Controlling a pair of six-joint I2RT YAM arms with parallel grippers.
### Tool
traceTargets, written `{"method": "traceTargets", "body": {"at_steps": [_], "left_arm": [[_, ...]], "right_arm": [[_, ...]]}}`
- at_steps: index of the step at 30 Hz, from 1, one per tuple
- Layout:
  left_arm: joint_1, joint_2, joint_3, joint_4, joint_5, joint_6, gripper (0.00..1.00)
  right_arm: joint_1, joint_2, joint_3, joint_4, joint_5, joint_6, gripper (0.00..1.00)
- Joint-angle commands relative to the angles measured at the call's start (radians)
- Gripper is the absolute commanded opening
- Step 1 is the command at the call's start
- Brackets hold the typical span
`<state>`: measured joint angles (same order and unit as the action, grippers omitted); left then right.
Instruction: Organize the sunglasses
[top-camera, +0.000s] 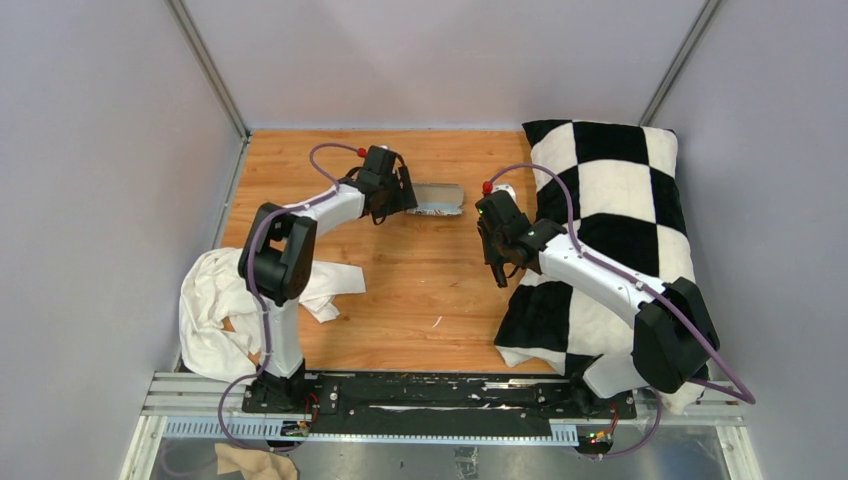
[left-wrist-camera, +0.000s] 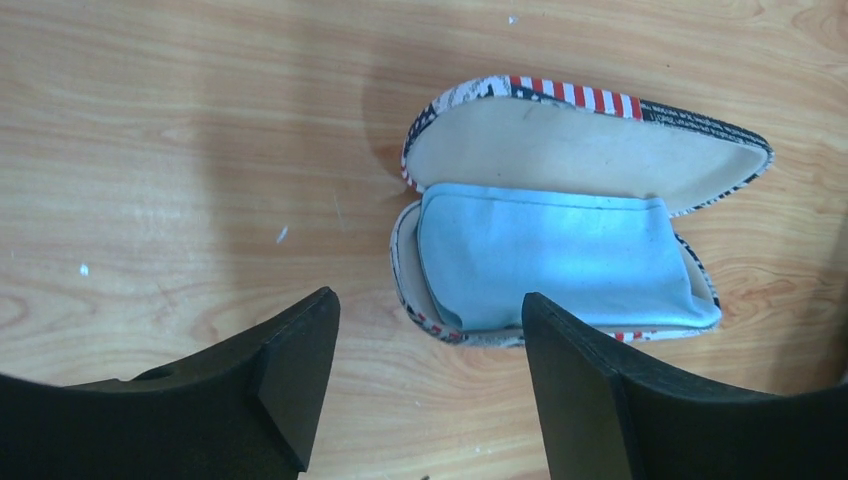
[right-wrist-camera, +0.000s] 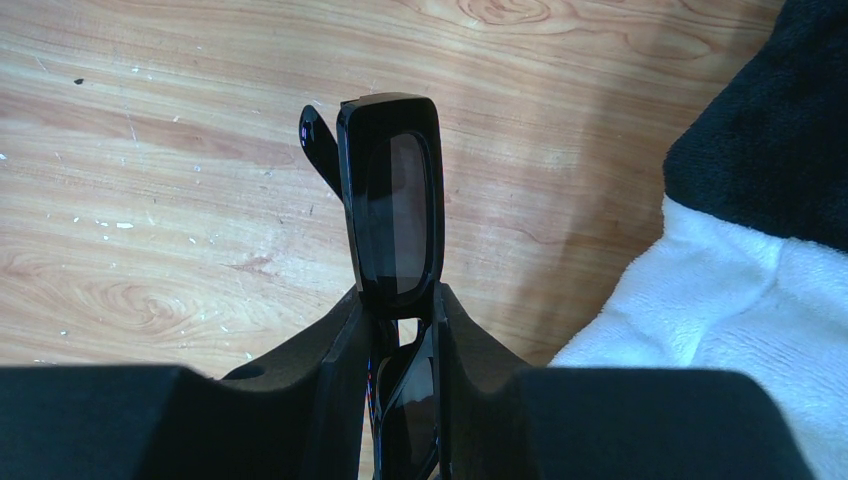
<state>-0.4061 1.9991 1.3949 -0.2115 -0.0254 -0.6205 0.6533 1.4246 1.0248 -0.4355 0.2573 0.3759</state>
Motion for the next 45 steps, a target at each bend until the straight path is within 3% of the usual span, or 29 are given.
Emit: {"method": "traceTargets", "body": {"at_steps": [1, 6, 11, 24, 45], "left_arm": [[0.003, -0.069, -0.068, 0.052, 0.047, -0.136, 0.73], [-0.024, -0.126, -0.263, 0.282, 0.028, -0.469, 0.71], [-0.041, -0.131, -0.314, 0.396, -0.025, -0.631, 0.7], [-0.071, -0.045, -0.245, 0.409, -0.065, -0.767, 0.6], [-0.077, 0.048, -0.163, 0.411, -0.042, -0.748, 0.42]], "right_arm": [[-0.015, 0.009, -0.005, -0.021, -0.015, 0.015, 0.2], [-0.014, 0.019, -0.004, -0.016, -0.031, 0.019, 0.2], [-0.014, 0.012, -0.008, -0.016, -0.038, 0.015, 0.2], [-0.014, 0.002, -0.004, -0.021, -0.038, 0.01, 0.2], [-0.014, -0.015, -0.021, -0.034, -0.024, 0.019, 0.19]]}}
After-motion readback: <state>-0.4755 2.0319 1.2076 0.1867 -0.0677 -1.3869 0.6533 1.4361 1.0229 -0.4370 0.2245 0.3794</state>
